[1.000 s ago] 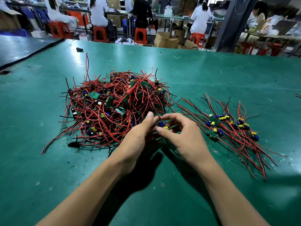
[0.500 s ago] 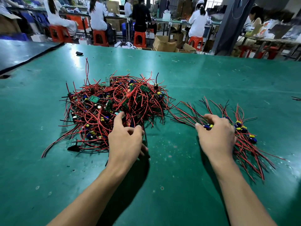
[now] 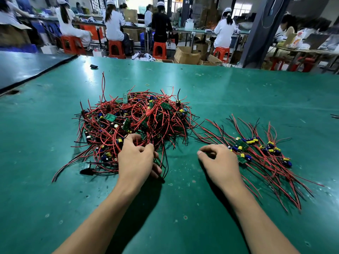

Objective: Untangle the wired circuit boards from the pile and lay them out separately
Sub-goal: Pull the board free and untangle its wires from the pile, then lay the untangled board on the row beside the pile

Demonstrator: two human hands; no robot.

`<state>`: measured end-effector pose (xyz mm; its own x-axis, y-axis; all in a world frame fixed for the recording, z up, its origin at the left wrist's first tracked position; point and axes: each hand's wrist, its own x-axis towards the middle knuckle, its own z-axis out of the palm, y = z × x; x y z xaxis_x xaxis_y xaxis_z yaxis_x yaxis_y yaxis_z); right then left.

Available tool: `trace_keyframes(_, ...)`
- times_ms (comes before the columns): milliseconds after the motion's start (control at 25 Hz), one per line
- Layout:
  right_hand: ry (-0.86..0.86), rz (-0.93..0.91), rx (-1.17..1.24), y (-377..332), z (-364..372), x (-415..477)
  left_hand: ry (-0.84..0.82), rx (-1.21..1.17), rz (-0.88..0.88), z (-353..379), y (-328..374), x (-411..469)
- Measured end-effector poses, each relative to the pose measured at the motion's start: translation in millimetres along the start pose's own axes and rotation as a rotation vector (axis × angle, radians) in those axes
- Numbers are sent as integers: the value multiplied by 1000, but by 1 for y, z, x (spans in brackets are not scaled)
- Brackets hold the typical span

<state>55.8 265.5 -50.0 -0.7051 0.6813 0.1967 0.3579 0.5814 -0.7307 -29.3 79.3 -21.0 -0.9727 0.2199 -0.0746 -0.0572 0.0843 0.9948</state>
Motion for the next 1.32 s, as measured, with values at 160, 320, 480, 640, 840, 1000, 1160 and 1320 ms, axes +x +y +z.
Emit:
trace_keyframes(160,82,137,-9,7,-9,6,-59,102,41,2,-2,-1)
trace_keyframes(320,65,55,60,-2,0,-2,-72,172,96,3,-4,-3)
trace_keyframes(480,-14,-30,96,-7,11,-9,-37,260,200,2,-6,-4)
trace_keyframes(640,-30,-53,93,-5,11,-9,96,473,572,3,-6,-7)
trace_keyframes(840,-31,-57,116,-6,13,-9,191,630,677,1,-8,-2)
trace_keyframes(1000,-11,-23,224,-9,14,-7,147,659,590,-1,-14,1)
trace_keyframes(1160,96,-3,228,-26,19,14,13,656,728,4,-16,-4)
trace_keyframes(1320,116,-37,180,-66,33,64,-86,696,734,0,-17,-3)
